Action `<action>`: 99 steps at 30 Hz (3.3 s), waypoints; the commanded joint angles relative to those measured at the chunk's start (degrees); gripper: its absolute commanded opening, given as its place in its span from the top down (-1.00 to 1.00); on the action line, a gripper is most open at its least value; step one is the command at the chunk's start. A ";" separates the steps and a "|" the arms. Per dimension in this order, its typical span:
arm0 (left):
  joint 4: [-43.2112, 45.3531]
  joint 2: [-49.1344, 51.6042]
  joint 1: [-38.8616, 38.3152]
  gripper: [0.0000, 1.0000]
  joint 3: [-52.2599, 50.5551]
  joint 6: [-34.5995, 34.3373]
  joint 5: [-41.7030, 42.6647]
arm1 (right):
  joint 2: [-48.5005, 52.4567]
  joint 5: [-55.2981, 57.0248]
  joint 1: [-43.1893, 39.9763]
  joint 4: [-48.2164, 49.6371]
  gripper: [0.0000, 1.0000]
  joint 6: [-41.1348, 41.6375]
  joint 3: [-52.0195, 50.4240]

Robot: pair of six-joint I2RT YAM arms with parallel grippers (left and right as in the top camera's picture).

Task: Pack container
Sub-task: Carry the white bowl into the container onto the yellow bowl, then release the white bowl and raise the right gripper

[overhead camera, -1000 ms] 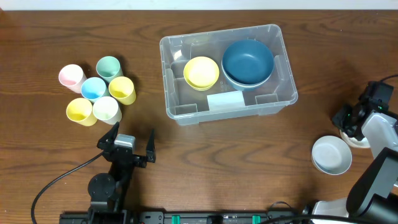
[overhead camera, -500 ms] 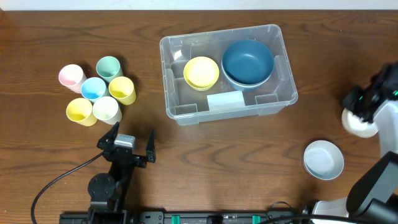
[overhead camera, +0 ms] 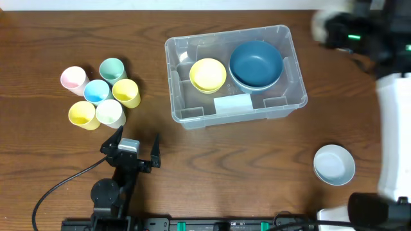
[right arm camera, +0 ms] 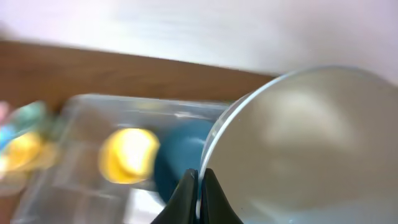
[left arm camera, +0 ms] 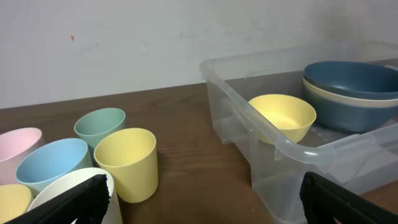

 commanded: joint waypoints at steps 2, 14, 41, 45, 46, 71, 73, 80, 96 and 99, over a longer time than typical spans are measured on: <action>-1.90 -0.35 -0.13 -0.96 -1.05 1.01 0.83 | 1.92 7.96 16.22 3.17 0.97 -2.82 0.35; -1.90 -0.37 -0.13 -0.96 -1.05 1.01 0.83 | 22.97 18.29 34.05 13.55 0.98 -2.58 0.33; -1.90 -0.35 -0.13 -0.96 -1.05 1.01 0.83 | 21.57 19.32 32.76 2.21 -0.19 -0.11 5.14; -1.90 -0.35 -0.13 -0.96 -1.05 1.01 0.83 | 14.32 19.30 32.06 -4.31 -0.18 1.29 7.63; -1.90 -0.35 -0.13 -0.96 -1.05 1.01 0.83 | 12.44 19.15 31.76 -4.24 -0.15 1.27 7.61; -1.88 -0.35 -0.13 -0.96 -1.05 1.01 0.83 | 32.37 12.41 30.45 16.26 0.56 3.10 6.21; -1.90 -0.37 -0.13 -0.96 -1.05 1.01 0.83 | 33.46 12.44 30.45 16.61 0.56 3.45 6.21; -1.90 -0.35 -0.13 -0.96 -1.05 1.01 0.83 | 35.78 12.52 30.34 16.61 0.56 3.43 6.21; -1.90 -0.35 -0.13 -0.96 -1.05 1.01 0.81 | 38.69 12.63 28.55 16.79 0.57 3.87 6.19; -1.90 -0.35 -0.13 -0.96 -1.05 1.01 0.83 | 39.52 12.61 28.57 16.90 0.57 3.87 6.19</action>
